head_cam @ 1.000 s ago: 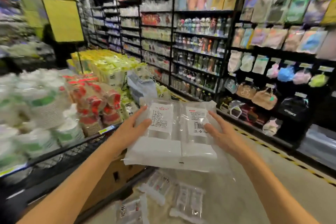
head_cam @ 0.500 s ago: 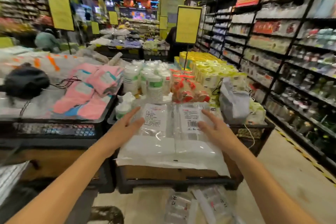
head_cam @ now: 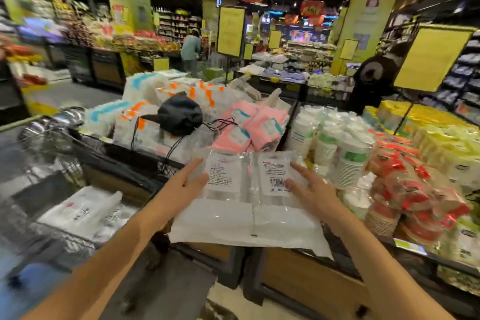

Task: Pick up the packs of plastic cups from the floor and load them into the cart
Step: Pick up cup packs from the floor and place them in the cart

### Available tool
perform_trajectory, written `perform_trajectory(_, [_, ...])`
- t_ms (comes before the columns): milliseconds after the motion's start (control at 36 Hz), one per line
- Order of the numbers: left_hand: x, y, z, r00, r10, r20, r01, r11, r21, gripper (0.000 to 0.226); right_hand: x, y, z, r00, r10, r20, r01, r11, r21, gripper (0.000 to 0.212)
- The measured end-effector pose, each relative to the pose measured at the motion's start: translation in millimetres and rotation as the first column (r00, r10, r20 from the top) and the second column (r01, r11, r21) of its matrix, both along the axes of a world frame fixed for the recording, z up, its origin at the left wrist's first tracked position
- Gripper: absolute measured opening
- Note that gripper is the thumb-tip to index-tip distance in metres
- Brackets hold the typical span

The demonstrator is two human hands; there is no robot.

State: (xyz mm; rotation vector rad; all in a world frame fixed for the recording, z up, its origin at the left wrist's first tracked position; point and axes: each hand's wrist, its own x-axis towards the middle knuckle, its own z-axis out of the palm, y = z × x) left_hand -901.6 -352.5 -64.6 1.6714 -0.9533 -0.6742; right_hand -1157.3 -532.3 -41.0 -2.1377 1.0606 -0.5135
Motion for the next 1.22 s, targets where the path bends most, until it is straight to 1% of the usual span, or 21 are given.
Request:
perform_trajectory(83, [38,14,0,0.997,0.074,-0.037,-0.073,0.997,0.023,0.057,53,-5,-1,0.997,0.079,-0.006,-0.079,0.997,0.010,0.059])
perform_trajectory(194, [86,24,-3,0.979,0.203,0.002,-0.203,0.978,0.047,0.056,118,-11,-6,0.985,0.172,-0.002,-0.172,0.985,0.001,0.062])
perform_trajectory(250, [110,28,-9,0.964,0.263,-0.030,-0.261,0.963,0.061,0.053,149,-15,-7,0.975,0.220,-0.001,-0.220,0.975,-0.005,0.061])
perform_trajectory(333, [138,33,-16,0.949,0.310,-0.052,-0.305,0.948,0.087,0.051,193,-24,-10,0.958,0.286,-0.012,-0.286,0.958,-0.009,0.059])
perform_trajectory(444, [169,34,-20,0.917,0.395,-0.056,-0.391,0.918,0.069,0.044,252,-44,-16,0.926,0.378,-0.024,-0.378,0.925,-0.027,0.059])
perform_trajectory(500, [183,33,-21,0.898,0.438,-0.043,-0.436,0.899,0.052,0.046,282,-56,-18,0.904,0.427,-0.025,-0.427,0.903,-0.032,0.059])
perform_trajectory(556, [195,32,-21,0.867,0.498,-0.022,-0.496,0.867,0.050,0.051,312,-67,-18,0.876,0.481,-0.041,-0.482,0.875,-0.043,0.059])
perform_trajectory(611, [207,31,-21,0.835,0.549,-0.048,-0.546,0.836,0.054,0.052,341,-76,-17,0.839,0.543,-0.040,-0.544,0.838,-0.038,0.059])
perform_trajectory(694, [225,33,-24,0.800,0.599,-0.042,-0.596,0.800,0.062,0.054,387,-87,-20,0.789,0.612,-0.048,-0.614,0.789,-0.037,0.059])
perform_trajectory(750, [235,34,-26,0.759,0.648,-0.060,-0.646,0.761,0.055,0.053,417,-90,-23,0.756,0.650,-0.079,-0.654,0.755,-0.049,0.060])
perform_trajectory(861, [249,37,-37,0.676,0.730,-0.104,-0.730,0.682,0.040,0.053,466,-88,-33,0.663,0.746,-0.066,-0.748,0.663,-0.017,0.058])
perform_trajectory(1000, [275,56,-65,0.566,0.822,-0.061,-0.819,0.570,0.074,0.053,527,-71,-53,0.607,0.783,-0.133,-0.790,0.613,0.002,0.058])
perform_trajectory(1111, [306,70,-94,0.506,0.860,-0.067,-0.854,0.511,0.101,0.053,574,-54,-69,0.552,0.809,-0.200,-0.822,0.568,0.030,0.058])
perform_trajectory(1167, [320,70,-107,0.496,0.865,-0.081,-0.858,0.502,0.107,0.052,598,-46,-80,0.537,0.813,-0.225,-0.829,0.558,0.039,0.058])
perform_trajectory(1222, [333,70,-124,0.482,0.868,-0.116,-0.862,0.494,0.115,0.050,620,-40,-97,0.522,0.818,-0.242,-0.829,0.553,0.081,0.057])
